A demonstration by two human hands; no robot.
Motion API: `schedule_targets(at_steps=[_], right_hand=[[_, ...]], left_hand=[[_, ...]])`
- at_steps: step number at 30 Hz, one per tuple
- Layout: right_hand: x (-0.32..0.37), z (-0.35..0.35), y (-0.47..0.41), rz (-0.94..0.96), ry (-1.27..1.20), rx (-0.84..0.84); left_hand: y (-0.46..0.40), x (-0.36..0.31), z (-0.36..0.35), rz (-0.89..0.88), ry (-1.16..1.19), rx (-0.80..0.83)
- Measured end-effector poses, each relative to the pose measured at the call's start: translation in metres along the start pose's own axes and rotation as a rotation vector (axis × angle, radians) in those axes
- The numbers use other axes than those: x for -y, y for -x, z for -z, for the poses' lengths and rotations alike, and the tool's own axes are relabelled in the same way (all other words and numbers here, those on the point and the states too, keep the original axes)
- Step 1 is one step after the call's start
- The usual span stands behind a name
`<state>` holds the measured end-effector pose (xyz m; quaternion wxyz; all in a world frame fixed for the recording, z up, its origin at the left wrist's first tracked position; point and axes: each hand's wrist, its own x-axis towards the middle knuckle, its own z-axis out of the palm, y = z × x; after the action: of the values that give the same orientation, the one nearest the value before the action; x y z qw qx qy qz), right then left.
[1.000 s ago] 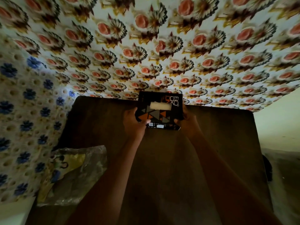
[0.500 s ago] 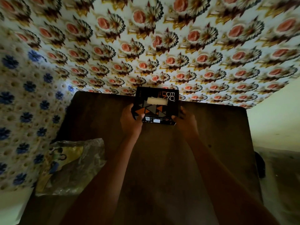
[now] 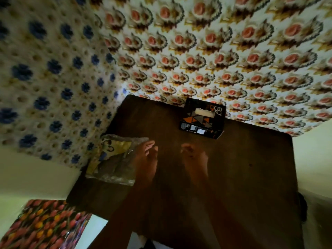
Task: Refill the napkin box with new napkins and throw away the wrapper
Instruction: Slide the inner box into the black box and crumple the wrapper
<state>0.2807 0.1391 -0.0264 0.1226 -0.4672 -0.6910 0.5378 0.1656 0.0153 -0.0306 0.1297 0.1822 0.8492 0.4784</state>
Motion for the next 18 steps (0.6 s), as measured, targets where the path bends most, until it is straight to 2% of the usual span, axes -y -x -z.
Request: schedule_targets(at_steps=[3,4,6,13,15,18], right_hand=[[0.008,-0.038,0.013,0.021,0.029,0.086],[0.013,-0.055,0.018,0.019,0.046,0.104],[0.019,-0.083,0.024,0.001,0.062,0.119],[-0.001,-0.174,0.015,0.002,0.222,0.178],[-0.007,-0.195,0.01,0.013,0.324,0.212],[-0.012,-0.211,0.005,0.099,0.676,0.241]], left_hand=[[0.003,0.032,0.041,0.082,-0.032,0.057],[0.0,0.052,0.055,0.024,-0.119,0.06],[-0.002,0.072,0.082,0.014,-0.256,-0.003],[-0.026,0.135,0.134,0.353,-0.455,0.017],[-0.035,0.142,0.134,0.448,-0.421,0.058],[-0.052,0.159,0.13,0.41,-0.397,0.078]])
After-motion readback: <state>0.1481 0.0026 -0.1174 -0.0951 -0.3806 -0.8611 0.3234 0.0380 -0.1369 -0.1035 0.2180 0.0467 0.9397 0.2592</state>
